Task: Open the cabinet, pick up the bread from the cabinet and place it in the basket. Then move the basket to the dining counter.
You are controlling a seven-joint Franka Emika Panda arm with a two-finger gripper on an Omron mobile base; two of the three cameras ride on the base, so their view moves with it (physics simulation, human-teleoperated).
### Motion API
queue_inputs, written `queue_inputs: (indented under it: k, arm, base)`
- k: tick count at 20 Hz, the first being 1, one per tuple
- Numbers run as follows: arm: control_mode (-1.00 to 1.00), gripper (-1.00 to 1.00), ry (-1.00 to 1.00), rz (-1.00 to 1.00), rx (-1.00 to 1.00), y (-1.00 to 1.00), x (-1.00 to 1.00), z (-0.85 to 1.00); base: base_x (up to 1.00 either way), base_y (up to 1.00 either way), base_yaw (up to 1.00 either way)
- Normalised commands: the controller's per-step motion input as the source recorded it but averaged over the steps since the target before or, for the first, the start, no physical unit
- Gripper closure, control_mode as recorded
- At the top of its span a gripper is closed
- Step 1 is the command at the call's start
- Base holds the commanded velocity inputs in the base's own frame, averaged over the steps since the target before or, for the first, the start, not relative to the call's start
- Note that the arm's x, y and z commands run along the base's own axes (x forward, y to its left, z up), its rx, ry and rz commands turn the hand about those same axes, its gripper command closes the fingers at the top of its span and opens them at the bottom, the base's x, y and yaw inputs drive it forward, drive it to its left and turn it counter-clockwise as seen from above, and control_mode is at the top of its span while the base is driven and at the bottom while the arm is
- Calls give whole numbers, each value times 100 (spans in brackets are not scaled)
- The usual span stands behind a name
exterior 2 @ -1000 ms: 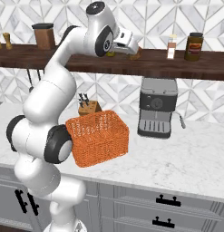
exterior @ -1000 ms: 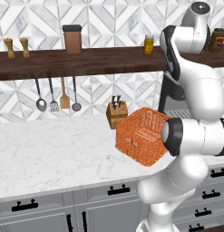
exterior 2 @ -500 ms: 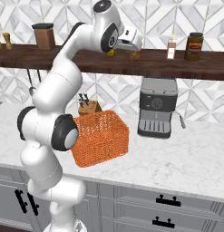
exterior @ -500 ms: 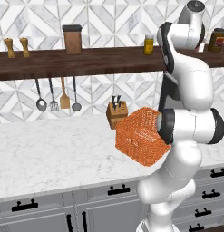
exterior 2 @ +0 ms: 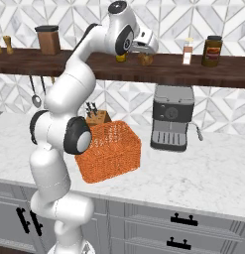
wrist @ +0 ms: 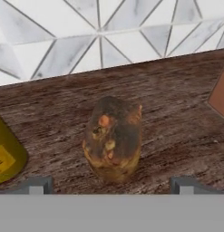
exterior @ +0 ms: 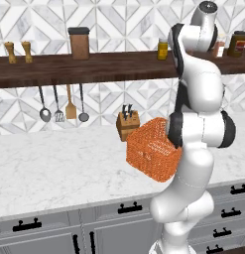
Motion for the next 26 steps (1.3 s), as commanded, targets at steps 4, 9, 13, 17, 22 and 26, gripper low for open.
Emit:
queue_inputs:
  k: [4, 9, 13, 17, 22, 26]
  arm:
    - [-100, -100, 0, 0, 0, -11, 23, 0]
    - [-100, -100, 0, 0, 0, 0, 14, -2]
    - [-100, -100, 0, 0, 0, 0, 19, -7]
    - [-100, -100, 3, 0, 0, 0, 16, -20]
    - [-100, -100, 1, 0, 0, -6, 9, -13]
    - [-100, -100, 1, 0, 0, -9, 1, -17]
  base:
    - [0, 0, 0]
    - [0, 0, 0]
    - [0, 0, 0]
    - [0, 0, 0]
    - [0, 0, 0]
    - [0, 0, 0]
